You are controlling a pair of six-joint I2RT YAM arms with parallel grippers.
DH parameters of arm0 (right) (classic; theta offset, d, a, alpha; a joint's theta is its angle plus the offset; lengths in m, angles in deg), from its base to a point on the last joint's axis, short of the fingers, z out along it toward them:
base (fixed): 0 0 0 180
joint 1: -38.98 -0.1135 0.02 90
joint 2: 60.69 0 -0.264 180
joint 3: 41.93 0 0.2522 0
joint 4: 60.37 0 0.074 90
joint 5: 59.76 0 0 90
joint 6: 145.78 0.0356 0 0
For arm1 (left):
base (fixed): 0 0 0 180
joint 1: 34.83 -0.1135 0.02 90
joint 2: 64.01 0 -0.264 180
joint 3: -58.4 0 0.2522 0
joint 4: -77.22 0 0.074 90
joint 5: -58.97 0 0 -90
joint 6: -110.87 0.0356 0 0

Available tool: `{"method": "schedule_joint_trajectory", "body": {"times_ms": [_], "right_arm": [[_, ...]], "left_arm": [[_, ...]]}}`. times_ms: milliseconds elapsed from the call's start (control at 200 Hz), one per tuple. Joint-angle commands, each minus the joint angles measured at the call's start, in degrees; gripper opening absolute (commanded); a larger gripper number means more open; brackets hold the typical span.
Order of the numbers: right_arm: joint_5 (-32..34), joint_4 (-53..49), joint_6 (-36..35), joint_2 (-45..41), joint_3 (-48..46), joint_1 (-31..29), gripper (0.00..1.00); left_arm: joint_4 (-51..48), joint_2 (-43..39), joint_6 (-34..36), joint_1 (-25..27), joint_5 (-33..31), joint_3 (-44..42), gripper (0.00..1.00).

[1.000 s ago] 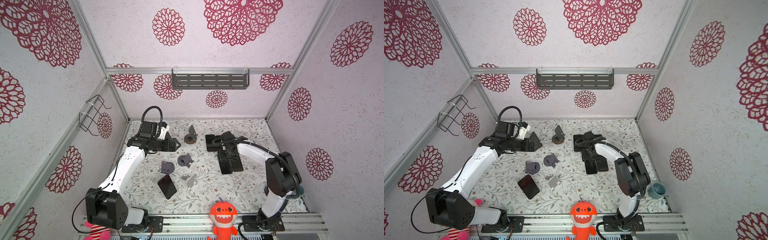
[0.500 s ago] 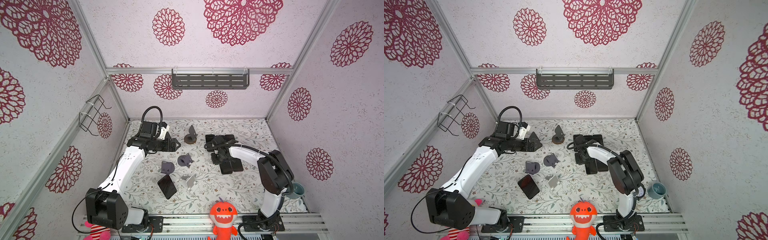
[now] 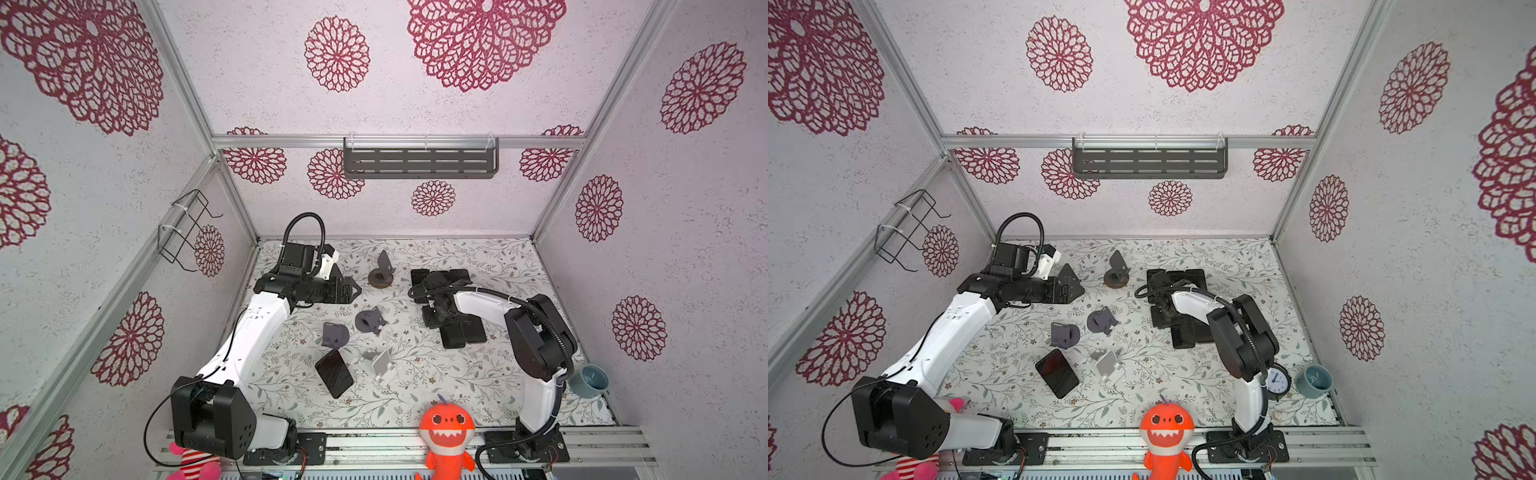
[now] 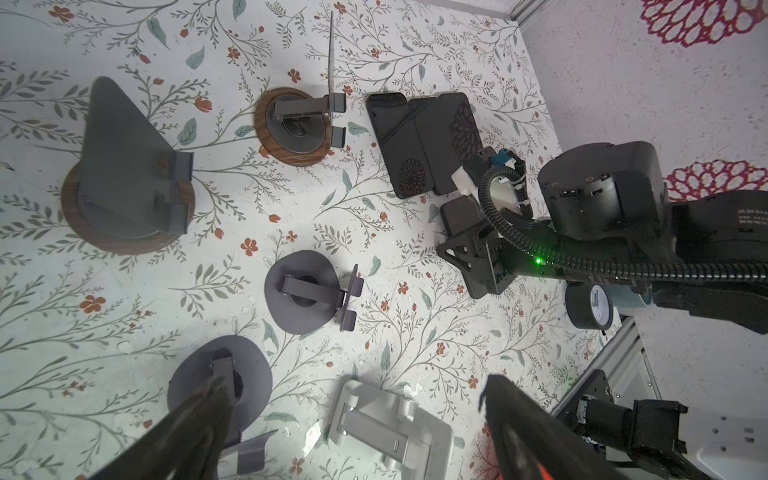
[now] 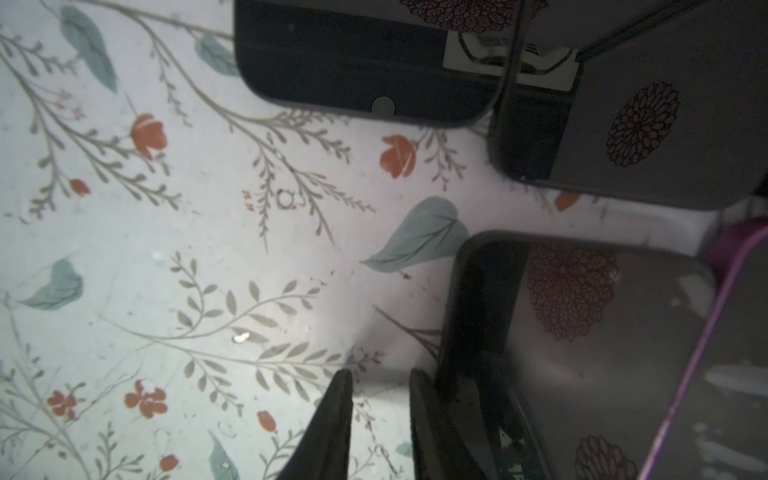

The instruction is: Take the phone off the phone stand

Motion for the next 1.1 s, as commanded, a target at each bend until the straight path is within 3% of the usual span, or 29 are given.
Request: {"method": "schedule_joint_trajectory", "body": {"times_ms": [0, 290, 530, 856, 1096], "right_arm": [[1.1, 0.2, 1.6, 0.0, 0.8, 0.3, 0.29], [-1.5, 2.7, 1.4, -1.7, 0.1, 0.3, 0.32], [-3.2, 8.6, 0.8, -8.1, -2.6, 0.3, 0.42], [-2.7, 7.9, -3.5, -21.3, -7.0, 0.7, 0.56], [-4.8, 9.7, -8.3, -29.1, -10.7, 1.2, 0.64]], "left_arm": [[-0.3, -0.5, 1.4, -0.4, -0.2, 0.5, 0.99], [-0.5, -0.5, 1.5, -0.4, -0.3, 0.5, 0.99], [-1.5, -0.6, 2.1, -0.4, -0.2, 1.0, 0.99], [-7.0, -2.0, 6.1, -0.3, -6.7, 2.9, 0.99], [-20.2, -6.0, 6.2, 1.4, -14.8, 7.3, 0.95]]}}
